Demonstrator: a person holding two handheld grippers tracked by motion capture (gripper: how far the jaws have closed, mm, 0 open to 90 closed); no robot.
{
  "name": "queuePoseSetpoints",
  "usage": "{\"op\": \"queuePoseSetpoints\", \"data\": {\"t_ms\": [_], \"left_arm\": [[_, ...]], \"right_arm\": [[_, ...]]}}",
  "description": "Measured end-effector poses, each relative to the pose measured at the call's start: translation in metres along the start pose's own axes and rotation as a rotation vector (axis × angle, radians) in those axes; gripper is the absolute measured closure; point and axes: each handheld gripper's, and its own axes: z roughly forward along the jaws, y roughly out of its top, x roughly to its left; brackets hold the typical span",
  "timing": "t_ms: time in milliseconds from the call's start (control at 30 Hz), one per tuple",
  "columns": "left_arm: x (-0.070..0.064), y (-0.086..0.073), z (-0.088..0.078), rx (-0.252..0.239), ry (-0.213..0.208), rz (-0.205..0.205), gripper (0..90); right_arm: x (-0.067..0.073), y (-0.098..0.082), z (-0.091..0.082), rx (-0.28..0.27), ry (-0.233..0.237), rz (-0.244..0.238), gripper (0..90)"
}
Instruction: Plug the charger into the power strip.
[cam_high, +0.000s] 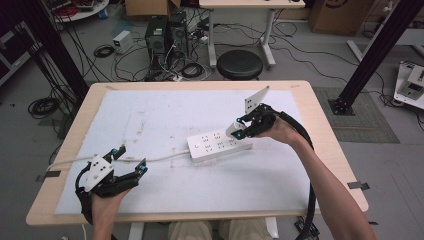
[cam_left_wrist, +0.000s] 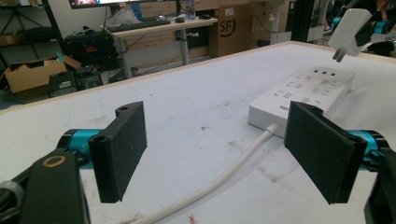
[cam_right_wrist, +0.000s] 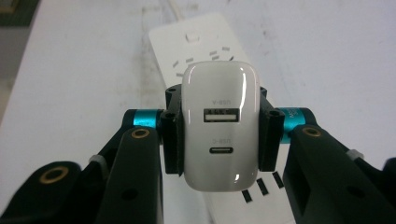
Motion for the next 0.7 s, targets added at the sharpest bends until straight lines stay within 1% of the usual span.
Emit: {"op": "queuePoseSetpoints", "data": {"t_ms": [33, 100, 133, 167, 267, 300, 333, 367, 400, 433, 467, 533, 567, 633, 667, 700], "left_arm": [[0.000, -0.001, -0.001, 0.001, 0.003, 0.000, 21.2], [0.001, -0.002, -0.002, 0.002, 0.006, -0.002, 21.3], [0.001, -0.003, -0.002, 0.001, 0.009, -0.002, 21.3], [0.002, -0.004, -0.003, 0.000, 0.013, -0.004, 21.3], [0.003, -0.005, -0.005, 0.004, 0.014, -0.010, 21.3], [0.003, -0.006, -0.005, 0.005, 0.014, -0.009, 21.3], [0.003, -0.006, -0.005, 0.001, 0.013, -0.014, 21.3], [0.003, -0.006, -0.006, 0.004, 0.017, -0.010, 21.3], [0.003, -0.007, -0.007, 0.001, 0.018, -0.012, 21.3], [0.003, -0.007, -0.007, 0.000, 0.019, -0.013, 21.3], [0.003, -0.007, -0.007, 0.000, 0.019, -0.013, 21.4], [0.003, -0.008, -0.008, 0.002, 0.022, -0.016, 21.4], [0.003, -0.008, -0.009, 0.004, 0.022, -0.013, 21.5], [0.003, -0.008, -0.009, 0.010, 0.020, -0.011, 21.5], [0.003, -0.009, -0.009, 0.011, 0.020, -0.013, 21.5], [0.003, -0.009, -0.009, 0.011, 0.020, -0.013, 21.6]], "right_arm": [[-0.002, 0.002, 0.002, 0.027, -0.004, -0.015, 63.1], [-0.005, 0.006, 0.005, 0.057, 0.009, -0.038, 63.1], [-0.007, 0.010, 0.009, 0.096, 0.007, -0.062, 63.1], [-0.008, 0.012, 0.011, 0.103, 0.009, -0.081, 63.1], [-0.011, 0.014, 0.015, 0.114, 0.012, -0.086, 63.1], [-0.012, 0.014, 0.017, 0.127, 0.019, -0.097, 63.1], [-0.013, 0.015, 0.020, 0.155, 0.018, -0.109, 63.1], [-0.013, 0.016, 0.023, 0.187, 0.020, -0.124, 63.1], [-0.013, 0.017, 0.025, 0.213, 0.018, -0.150, 63.1], [-0.013, 0.018, 0.026, 0.222, 0.019, -0.164, 63.1], [-0.013, 0.018, 0.026, 0.222, 0.019, -0.164, 63.1], [-0.018, 0.019, 0.027, 0.217, 0.031, -0.182, 63.1], [-0.019, 0.020, 0.027, 0.230, 0.028, -0.188, 63.2], [-0.020, 0.020, 0.027, 0.237, 0.028, -0.192, 63.2], [-0.024, 0.023, 0.027, 0.247, 0.033, -0.211, 63.1], [-0.024, 0.023, 0.027, 0.247, 0.033, -0.211, 63.1]]}}
